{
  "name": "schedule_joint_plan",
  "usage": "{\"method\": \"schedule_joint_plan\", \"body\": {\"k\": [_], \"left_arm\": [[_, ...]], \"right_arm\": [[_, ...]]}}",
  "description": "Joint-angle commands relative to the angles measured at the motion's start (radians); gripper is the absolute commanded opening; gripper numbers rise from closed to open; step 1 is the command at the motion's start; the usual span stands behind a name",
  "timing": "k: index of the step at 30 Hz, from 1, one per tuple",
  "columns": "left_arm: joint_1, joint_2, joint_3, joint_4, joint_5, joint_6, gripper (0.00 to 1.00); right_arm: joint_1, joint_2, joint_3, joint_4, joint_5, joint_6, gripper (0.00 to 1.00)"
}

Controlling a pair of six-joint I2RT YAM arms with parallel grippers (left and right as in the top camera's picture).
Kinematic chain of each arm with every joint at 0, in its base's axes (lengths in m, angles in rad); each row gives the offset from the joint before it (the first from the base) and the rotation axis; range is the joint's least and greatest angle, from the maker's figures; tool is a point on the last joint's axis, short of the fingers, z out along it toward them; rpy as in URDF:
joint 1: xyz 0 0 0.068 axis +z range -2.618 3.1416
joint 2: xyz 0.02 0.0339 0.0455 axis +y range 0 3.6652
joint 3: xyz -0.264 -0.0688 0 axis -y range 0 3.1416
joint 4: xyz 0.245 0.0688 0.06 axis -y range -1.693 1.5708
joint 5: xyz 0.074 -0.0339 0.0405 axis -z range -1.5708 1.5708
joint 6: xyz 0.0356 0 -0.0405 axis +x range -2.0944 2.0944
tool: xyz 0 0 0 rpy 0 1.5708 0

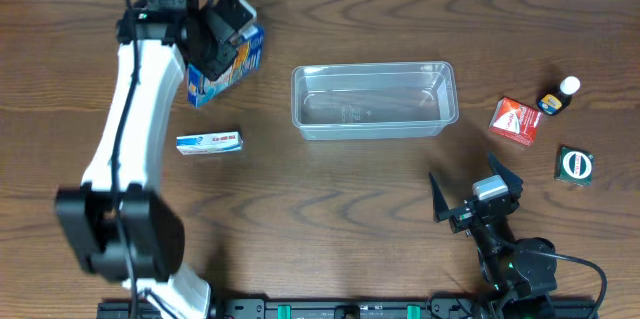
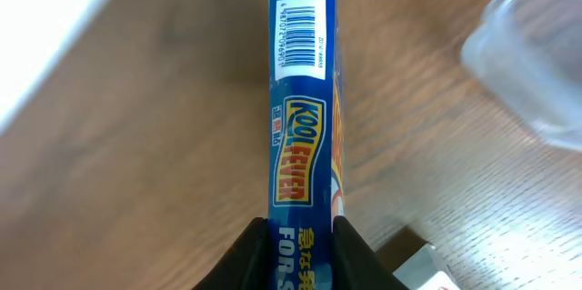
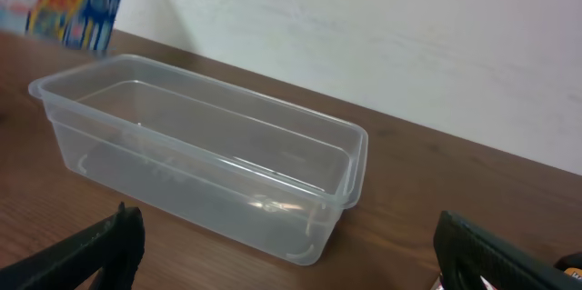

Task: Pack container
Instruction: 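Lift the blue box with the left gripper toward the container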

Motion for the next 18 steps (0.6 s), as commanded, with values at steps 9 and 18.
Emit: {"method": "schedule_joint_plan", "body": {"k": [9, 18], "left_arm": [[-0.167, -0.194, 0.031, 0.024, 0.003, 0.003, 0.2], [-0.297, -0.188, 0.027, 0.03, 0.103, 0.007, 0.11]], "right_arm": [[0.003, -0.005, -0.003, -0.002, -0.008, -0.015, 0.99], [0.003, -0.005, -0.003, -0.002, -0.008, -0.015, 0.99]]}}
